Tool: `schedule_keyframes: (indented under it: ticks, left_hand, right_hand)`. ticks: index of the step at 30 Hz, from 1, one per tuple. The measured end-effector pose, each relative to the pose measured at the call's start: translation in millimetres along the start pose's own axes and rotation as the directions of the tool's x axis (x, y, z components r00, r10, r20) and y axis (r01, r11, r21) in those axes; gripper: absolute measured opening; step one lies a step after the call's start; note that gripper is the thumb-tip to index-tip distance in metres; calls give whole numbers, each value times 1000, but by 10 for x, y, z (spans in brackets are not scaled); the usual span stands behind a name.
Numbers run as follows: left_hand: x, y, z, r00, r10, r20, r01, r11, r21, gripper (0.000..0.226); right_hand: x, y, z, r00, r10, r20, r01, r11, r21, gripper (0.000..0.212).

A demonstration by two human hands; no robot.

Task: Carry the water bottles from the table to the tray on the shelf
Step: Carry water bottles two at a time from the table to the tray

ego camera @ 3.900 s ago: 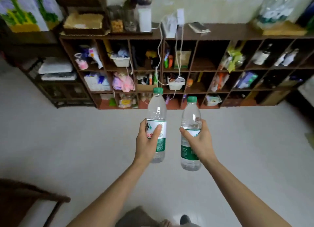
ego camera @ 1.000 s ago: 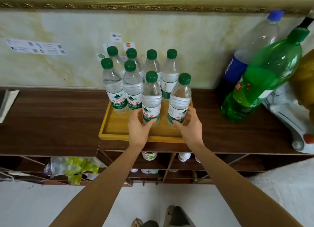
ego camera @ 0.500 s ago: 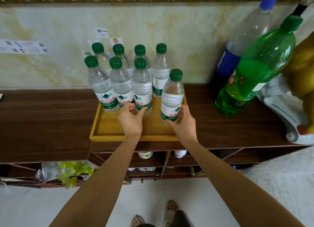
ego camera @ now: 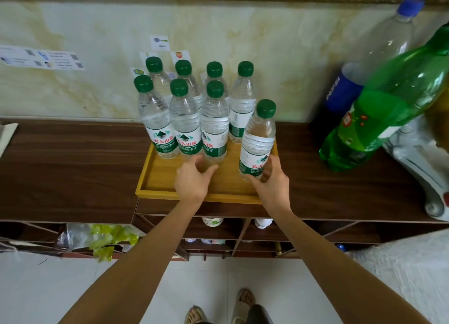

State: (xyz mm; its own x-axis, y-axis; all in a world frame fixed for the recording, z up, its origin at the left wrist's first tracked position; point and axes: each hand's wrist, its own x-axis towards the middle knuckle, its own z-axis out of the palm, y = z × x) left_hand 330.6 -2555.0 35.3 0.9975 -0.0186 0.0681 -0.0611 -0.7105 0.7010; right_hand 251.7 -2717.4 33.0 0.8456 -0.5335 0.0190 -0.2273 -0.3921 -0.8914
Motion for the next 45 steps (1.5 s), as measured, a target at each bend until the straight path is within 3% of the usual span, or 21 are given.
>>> schedule_keyframes:
  ticks: [3,8,20,28,35,40,42,45]
  left_hand:
    - [-58,-153,-165,963,30,268,-134,915,380,59]
    - [-6,-212,-219,905,-55,422,-142,896,420,65]
    - [28,-193,-202,902,-57,428,-149,890,432,69]
    - [22,-191,-210,903,-43,429,-166,884,437,68]
    - [-7,-202,-209,908,-53,416,-156,878,452,69]
    - [-14,-201,-392,895,-60,443,-132,911,391,61]
    - [-62,-245,-607,925,-83,371,-51,940,337,53]
    - [-255,-391,-1077,964,-98,248,-6,921,389,37]
  right_hand:
    - [65,-29,41,1000,-1,-11,1,1000,-9,64]
    - [235,-116,157,1000,-13,-3,13,999,-49,64]
    - [445,-235,358,999,-48,-25,45,993,-110,58]
    - [465,-237,407,1000,2,-22,-4,996,-87,58]
    - [255,-295,253,993,100,60,-90,984,-155,54]
    - [16,-396,241,938,-108,329,249,870,-426,43]
    - [12,-522,333,879,-181,441,382,820,-427,42]
    - [-34,-761,668,754,-239,612,543,750,-377,39]
